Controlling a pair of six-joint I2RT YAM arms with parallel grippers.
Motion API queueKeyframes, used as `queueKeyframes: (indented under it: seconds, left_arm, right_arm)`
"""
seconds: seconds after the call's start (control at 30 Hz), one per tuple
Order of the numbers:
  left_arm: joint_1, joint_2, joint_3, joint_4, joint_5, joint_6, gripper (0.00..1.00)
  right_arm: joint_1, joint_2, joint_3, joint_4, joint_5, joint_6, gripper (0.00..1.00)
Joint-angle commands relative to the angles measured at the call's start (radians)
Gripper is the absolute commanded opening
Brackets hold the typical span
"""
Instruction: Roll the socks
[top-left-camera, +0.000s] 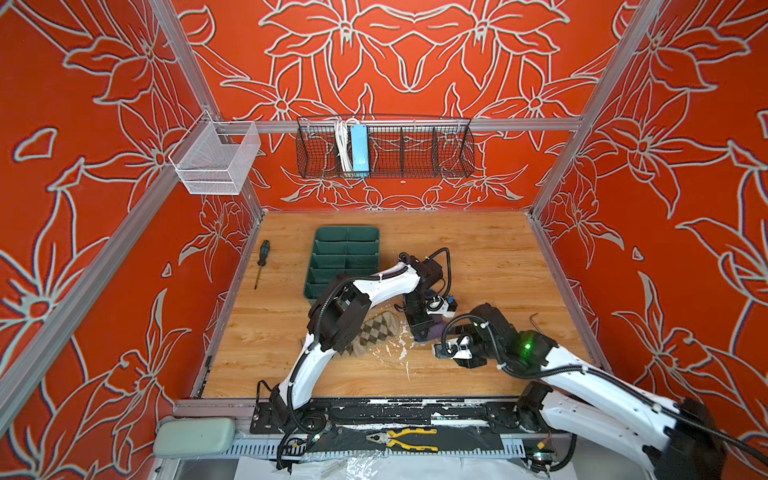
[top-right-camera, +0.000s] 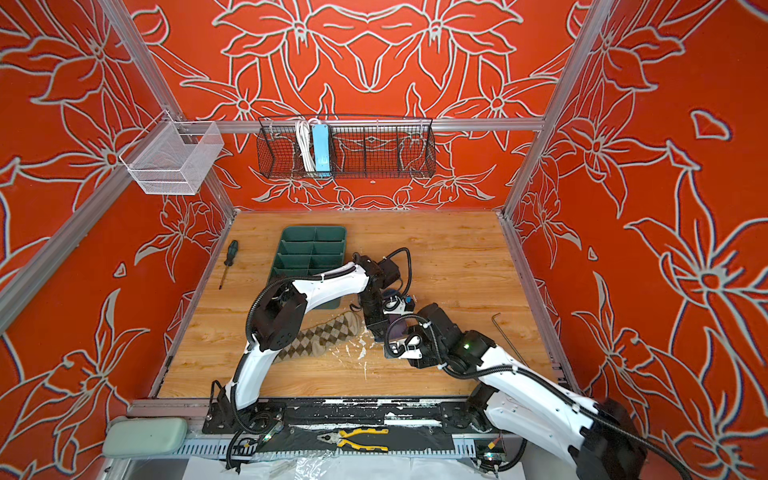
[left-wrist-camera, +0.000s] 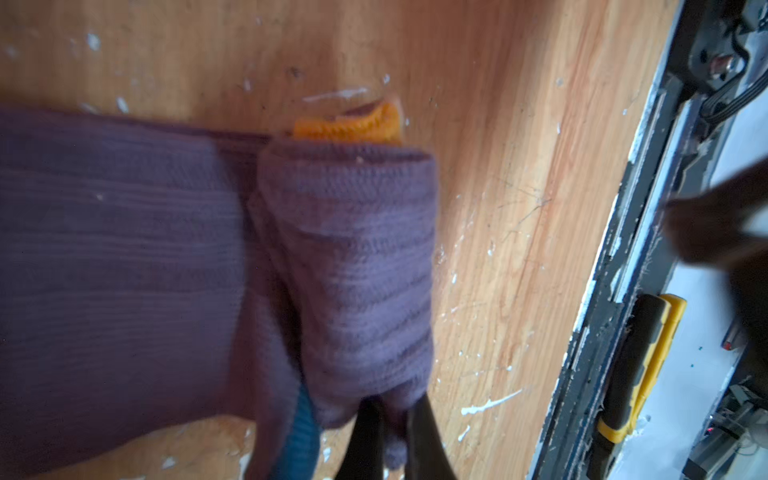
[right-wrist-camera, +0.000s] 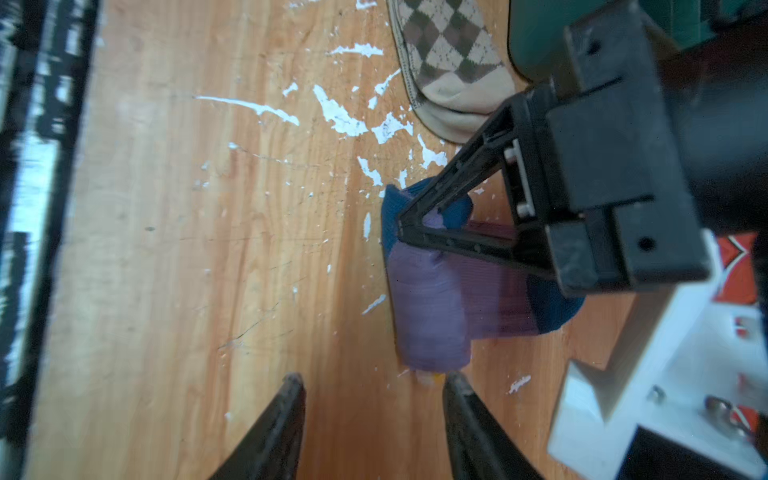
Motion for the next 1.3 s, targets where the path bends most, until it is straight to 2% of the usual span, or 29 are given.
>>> queueKeyframes:
  seconds: [0.0, 0.2, 0.33, 0.43, 0.53, 0.7, 0.77, 0.9, 1.07, 1.27]
  left_arm:
    - [0.002, 0.031, 0.009, -0.039, 0.024, 0.015, 0.00]
    - [0.003, 0.033, 0.006, -0.038, 0.025, 0.016, 0.00]
    - [0.003, 0.025, 0.004, -0.037, 0.029, 0.021, 0.02]
    - [0.003, 0.014, 0.001, -0.033, 0.029, 0.022, 0.03]
    - [0.003, -0.007, -0.009, -0.019, 0.023, 0.017, 0.07]
    - [0.011, -0.093, -0.070, 0.053, 0.020, -0.006, 0.16]
    - [0.024, -0.149, -0.108, 0.098, 0.023, -0.030, 0.20]
    - [0.072, -0.271, -0.202, 0.210, 0.027, -0.093, 0.24]
    - [0.153, -0.478, -0.401, 0.430, -0.071, -0.201, 0.24]
    - [0.192, -0.768, -0.688, 0.712, -0.380, -0.271, 0.25]
  right_arm:
    - [0.008, 0.095, -0.002, 0.205, 0.065, -0.053, 0.56]
    - [0.008, 0.263, 0.002, 0.291, 0.100, -0.084, 0.54]
    - [0.009, 0.346, 0.001, 0.365, 0.167, -0.054, 0.52]
    - [0.008, 0.394, 0.019, 0.366, 0.190, -0.036, 0.42]
    - [0.009, 0.424, 0.039, 0.324, 0.191, -0.021, 0.26]
    - [0.009, 0.438, 0.059, 0.226, 0.169, 0.035, 0.05]
    - [0.009, 0.445, 0.075, 0.170, 0.135, 0.058, 0.01]
    - [0.004, 0.468, 0.115, 0.069, 0.045, 0.103, 0.00]
    - [-0.014, 0.544, 0.222, -0.108, -0.079, 0.154, 0.00]
    - [-0.065, 0.650, 0.374, -0.315, -0.205, 0.186, 0.01]
